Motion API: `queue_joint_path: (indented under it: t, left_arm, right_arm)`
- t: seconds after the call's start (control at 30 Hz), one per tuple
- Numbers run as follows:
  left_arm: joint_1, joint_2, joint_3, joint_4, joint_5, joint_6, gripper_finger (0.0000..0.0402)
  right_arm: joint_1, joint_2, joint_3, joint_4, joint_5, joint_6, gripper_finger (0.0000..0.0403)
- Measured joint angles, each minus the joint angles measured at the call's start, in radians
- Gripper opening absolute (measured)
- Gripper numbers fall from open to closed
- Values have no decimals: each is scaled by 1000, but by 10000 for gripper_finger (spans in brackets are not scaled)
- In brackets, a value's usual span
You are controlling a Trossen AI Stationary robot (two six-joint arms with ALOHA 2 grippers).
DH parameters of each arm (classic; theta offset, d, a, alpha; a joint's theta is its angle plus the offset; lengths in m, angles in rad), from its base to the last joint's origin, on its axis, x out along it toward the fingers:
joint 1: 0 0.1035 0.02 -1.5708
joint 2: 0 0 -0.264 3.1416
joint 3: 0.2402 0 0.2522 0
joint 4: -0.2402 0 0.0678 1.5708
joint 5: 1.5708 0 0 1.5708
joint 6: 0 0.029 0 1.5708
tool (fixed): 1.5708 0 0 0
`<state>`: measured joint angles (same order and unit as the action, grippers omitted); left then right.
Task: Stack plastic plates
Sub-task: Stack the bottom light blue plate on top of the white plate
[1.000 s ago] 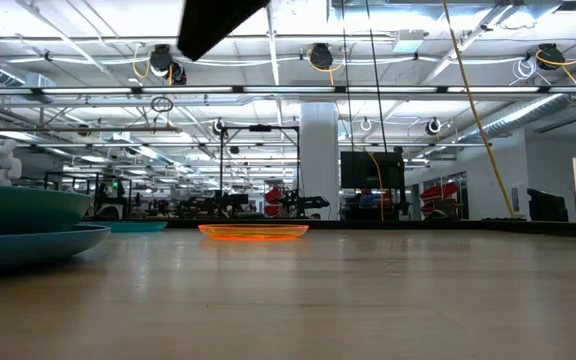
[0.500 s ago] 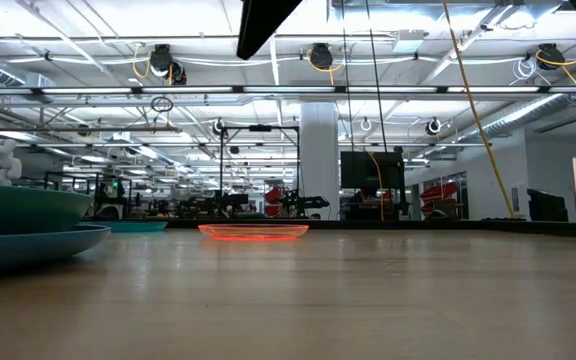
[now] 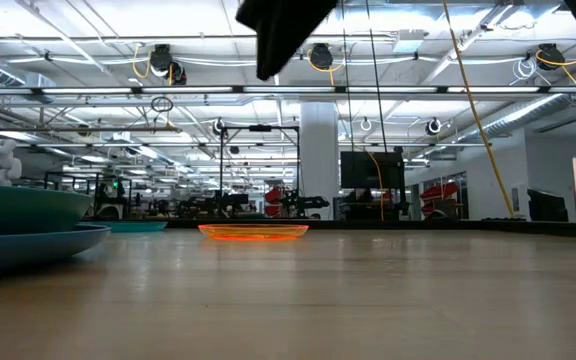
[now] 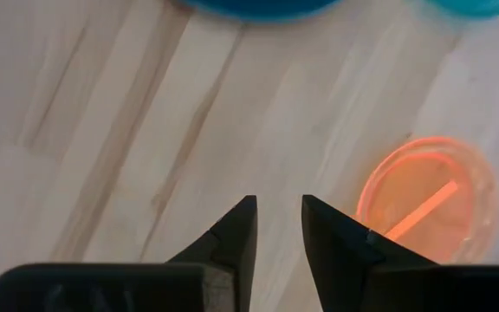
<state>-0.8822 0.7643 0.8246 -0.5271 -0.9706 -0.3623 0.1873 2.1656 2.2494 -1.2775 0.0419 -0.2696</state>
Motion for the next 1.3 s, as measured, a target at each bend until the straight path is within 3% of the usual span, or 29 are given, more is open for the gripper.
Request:
queue_joint_path:
  t: [0.13,0.33,0.5,0.63,0.77,0.9,1.3]
  left_arm:
    - [0,1,0,7,-2,-22,113]
    - [24,2,0,6,-56,-71,113]
    - [104,16,0,11,-61,-100,113]
    - [200,56,0,39,-61,-93,113]
    - [299,114,0,91,-41,-66,113]
    - [404,173,0,185,59,-17,113]
    - [671,322,0,306,274,-17,113]
  right_arm:
    - [-35,-92,-175,68,-50,-25,62]
    - [-81,-347,-613,367,-71,-38,30]
    - [-111,-566,-944,651,-70,-31,15]
    - [-132,-712,-1123,816,-66,-45,11]
    - [-156,-836,-1232,913,-29,-90,11]
    - [-188,-961,-1299,988,35,-155,11]
    - [-248,-1305,-1475,1056,41,-206,11]
